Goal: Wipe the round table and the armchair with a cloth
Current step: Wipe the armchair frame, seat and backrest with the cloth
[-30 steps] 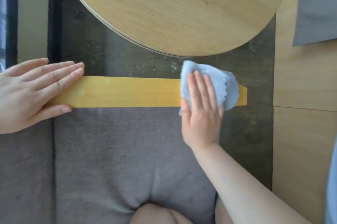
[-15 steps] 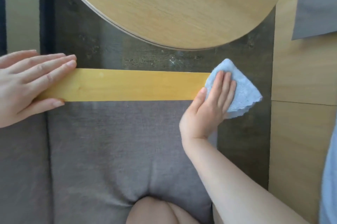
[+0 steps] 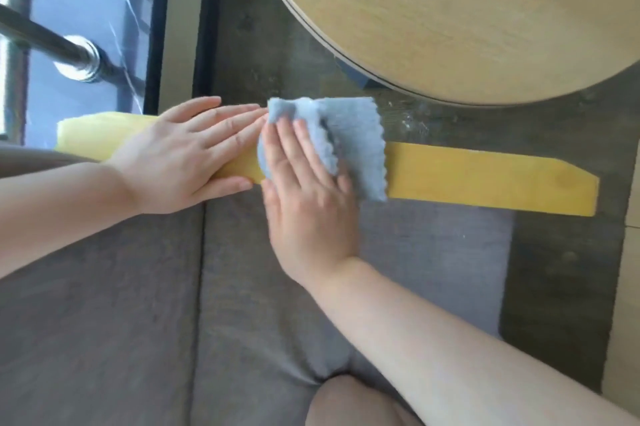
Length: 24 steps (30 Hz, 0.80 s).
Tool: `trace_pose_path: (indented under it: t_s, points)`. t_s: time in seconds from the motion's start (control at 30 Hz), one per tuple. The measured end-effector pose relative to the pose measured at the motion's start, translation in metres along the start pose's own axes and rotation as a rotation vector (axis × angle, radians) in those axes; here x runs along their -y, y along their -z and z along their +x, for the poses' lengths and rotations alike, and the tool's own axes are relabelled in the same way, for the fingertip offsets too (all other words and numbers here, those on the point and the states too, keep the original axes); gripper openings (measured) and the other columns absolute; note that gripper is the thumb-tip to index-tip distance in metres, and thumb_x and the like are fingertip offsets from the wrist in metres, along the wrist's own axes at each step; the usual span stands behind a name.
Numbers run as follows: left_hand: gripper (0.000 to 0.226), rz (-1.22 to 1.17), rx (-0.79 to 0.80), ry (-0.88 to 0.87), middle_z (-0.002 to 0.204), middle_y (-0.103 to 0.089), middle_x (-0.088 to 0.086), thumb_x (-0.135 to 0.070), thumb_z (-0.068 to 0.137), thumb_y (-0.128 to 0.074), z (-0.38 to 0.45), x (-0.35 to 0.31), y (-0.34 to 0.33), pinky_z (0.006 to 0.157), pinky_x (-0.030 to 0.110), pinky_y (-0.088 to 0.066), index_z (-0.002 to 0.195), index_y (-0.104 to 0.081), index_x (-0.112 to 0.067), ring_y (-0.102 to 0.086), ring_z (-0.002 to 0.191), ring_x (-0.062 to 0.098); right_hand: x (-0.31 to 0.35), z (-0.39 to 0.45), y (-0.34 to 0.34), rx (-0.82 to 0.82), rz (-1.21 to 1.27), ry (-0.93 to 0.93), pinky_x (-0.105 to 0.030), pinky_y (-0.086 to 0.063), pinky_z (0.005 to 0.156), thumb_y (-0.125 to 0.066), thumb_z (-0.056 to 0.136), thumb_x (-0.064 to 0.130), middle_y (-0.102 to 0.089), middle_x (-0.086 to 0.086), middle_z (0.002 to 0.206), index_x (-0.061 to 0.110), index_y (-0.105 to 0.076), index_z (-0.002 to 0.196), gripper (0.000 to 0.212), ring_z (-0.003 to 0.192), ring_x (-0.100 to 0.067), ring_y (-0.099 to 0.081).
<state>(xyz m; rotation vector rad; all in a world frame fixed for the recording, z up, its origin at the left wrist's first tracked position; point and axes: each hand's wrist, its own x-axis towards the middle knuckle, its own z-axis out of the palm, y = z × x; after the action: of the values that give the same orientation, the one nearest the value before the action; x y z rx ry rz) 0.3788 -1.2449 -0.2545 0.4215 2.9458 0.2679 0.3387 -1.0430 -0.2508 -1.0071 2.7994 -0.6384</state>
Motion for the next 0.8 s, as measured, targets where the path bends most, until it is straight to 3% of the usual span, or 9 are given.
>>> trace_pose_path:
  t_s: [0.07, 0.17, 0.27, 0.33, 0.4, 0.47, 0.6, 0.7, 0.8]
  points:
    - [0.075, 0.006, 0.007, 0.021, 0.152, -0.038, 0.010, -0.058, 0.099, -0.027, 0.000, -0.001, -0.002, 0.115, 0.045, -0.028, 0.153, -0.023, -0.006, -0.034, 0.140, 0.020, 0.007, 0.013, -0.002, 0.079, 0.025, 0.080, -0.034, -0.027, 0.111, -0.040, 0.098, 0.026, -0.038, 0.002, 0.152, 0.016, -0.038, 0.147, 0.050, 0.142, -0.011, -0.029]
    - [0.075, 0.028, 0.046, 0.020, 0.157, -0.027, 0.006, -0.058, 0.100, -0.023, 0.001, -0.002, 0.000, 0.117, 0.045, -0.025, 0.156, -0.013, -0.009, -0.022, 0.144, 0.016, -0.061, -0.004, 0.022, 0.106, -0.140, 0.172, -0.036, -0.030, 0.108, -0.041, 0.100, 0.026, -0.035, 0.005, 0.153, 0.020, -0.036, 0.148, 0.048, 0.143, -0.008, -0.026]
    - [0.076, 0.036, 0.034, 0.023, 0.158, -0.027, 0.007, -0.056, 0.099, -0.025, -0.002, -0.001, 0.001, 0.117, 0.045, -0.025, 0.156, -0.014, -0.008, -0.028, 0.142, 0.016, -0.071, -0.016, 0.033, -0.024, -0.157, -0.192, -0.044, -0.033, 0.105, -0.036, 0.099, 0.030, -0.033, 0.008, 0.154, 0.022, -0.034, 0.149, 0.050, 0.144, -0.009, -0.023]
    - [0.077, 0.015, 0.005, 0.013, 0.157, -0.029, 0.008, -0.056, 0.097, -0.029, -0.002, 0.001, -0.002, 0.116, 0.045, -0.027, 0.156, -0.016, -0.008, -0.028, 0.143, 0.016, -0.029, -0.004, 0.015, -0.039, -0.116, -0.268, -0.045, -0.027, 0.110, -0.037, 0.098, 0.031, -0.029, 0.008, 0.156, 0.023, -0.032, 0.150, 0.053, 0.145, -0.009, -0.020]
    - [0.077, -0.021, -0.043, 0.027, 0.158, -0.027, 0.006, -0.058, 0.097, -0.030, -0.003, 0.003, -0.007, 0.116, 0.043, -0.026, 0.156, -0.017, -0.010, -0.021, 0.146, 0.010, 0.000, 0.006, 0.001, 0.078, -0.068, -0.012, -0.041, -0.017, 0.116, -0.038, 0.099, 0.031, -0.026, 0.008, 0.157, 0.023, -0.028, 0.151, 0.054, 0.145, -0.009, -0.019]
    - [0.079, -0.047, -0.052, 0.047, 0.160, -0.024, 0.003, -0.060, 0.096, -0.030, -0.003, 0.005, -0.016, 0.116, 0.045, -0.026, 0.156, -0.016, -0.011, -0.024, 0.146, 0.013, -0.025, 0.011, 0.010, 0.136, -0.092, 0.162, -0.037, -0.014, 0.118, -0.037, 0.100, 0.031, -0.029, 0.008, 0.156, 0.023, -0.031, 0.150, 0.051, 0.143, -0.008, -0.024]
    - [0.082, -0.052, 0.006, 0.073, 0.162, -0.020, 0.003, -0.054, 0.090, -0.040, -0.004, 0.010, -0.024, 0.112, 0.058, -0.030, 0.157, -0.015, -0.013, -0.026, 0.146, 0.024, -0.126, -0.026, 0.059, 0.060, -0.203, -0.067, -0.037, -0.028, 0.109, -0.031, 0.102, 0.033, -0.029, 0.010, 0.156, 0.024, -0.030, 0.150, 0.049, 0.145, -0.006, -0.020]
    - [0.076, 0.002, 0.066, 0.094, 0.162, -0.019, 0.002, -0.056, 0.096, -0.030, -0.006, 0.001, -0.011, 0.117, 0.055, -0.022, 0.156, -0.015, -0.013, -0.022, 0.148, 0.024, -0.177, -0.035, 0.085, 0.020, -0.220, -0.243, -0.038, -0.028, 0.106, -0.026, 0.102, 0.034, -0.025, 0.009, 0.157, 0.023, -0.027, 0.151, 0.051, 0.146, -0.006, -0.015]
    - [0.065, -0.016, -0.012, 0.433, 0.164, -0.007, -0.004, -0.051, 0.100, -0.018, 0.008, -0.045, -0.007, 0.122, 0.045, -0.002, 0.157, -0.006, -0.023, -0.008, 0.151, 0.020, -0.145, -0.024, 0.070, -0.034, -0.174, -0.380, -0.043, -0.026, 0.110, -0.027, 0.101, 0.033, -0.023, 0.008, 0.158, 0.022, -0.026, 0.152, 0.053, 0.146, -0.009, -0.015]
